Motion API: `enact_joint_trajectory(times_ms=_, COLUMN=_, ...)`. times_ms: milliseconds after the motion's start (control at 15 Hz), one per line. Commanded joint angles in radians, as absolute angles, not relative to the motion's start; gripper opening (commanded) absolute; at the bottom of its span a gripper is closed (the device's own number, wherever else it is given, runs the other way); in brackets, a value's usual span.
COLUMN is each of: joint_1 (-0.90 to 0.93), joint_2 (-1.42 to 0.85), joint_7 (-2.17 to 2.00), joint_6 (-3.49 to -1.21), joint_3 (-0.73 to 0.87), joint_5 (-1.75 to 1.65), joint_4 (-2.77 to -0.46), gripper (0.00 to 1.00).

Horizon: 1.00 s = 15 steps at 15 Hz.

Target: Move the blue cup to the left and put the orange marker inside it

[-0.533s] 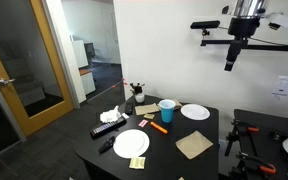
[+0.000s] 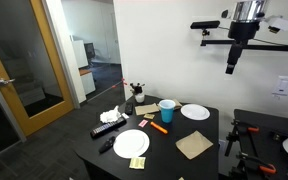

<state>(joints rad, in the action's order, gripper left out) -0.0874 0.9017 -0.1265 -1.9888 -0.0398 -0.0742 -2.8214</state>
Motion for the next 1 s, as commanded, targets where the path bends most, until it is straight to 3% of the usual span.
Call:
enact_joint_trajectory(times_ms=0, joint_1=-0.077, joint_2=0.876, joint_7=-0.131, joint_6=-2.004, joint_3=-0.037, joint_5=-0.068, joint_4=-2.800, gripper=1.00)
enact_joint_trajectory(times_ms=933, joint_1=-0.091, joint_2=0.400, joint_7=-0.108, joint_6=-2.437, joint_3=0.005, joint_5=-0.073, joint_4=-2.596, gripper=1.00)
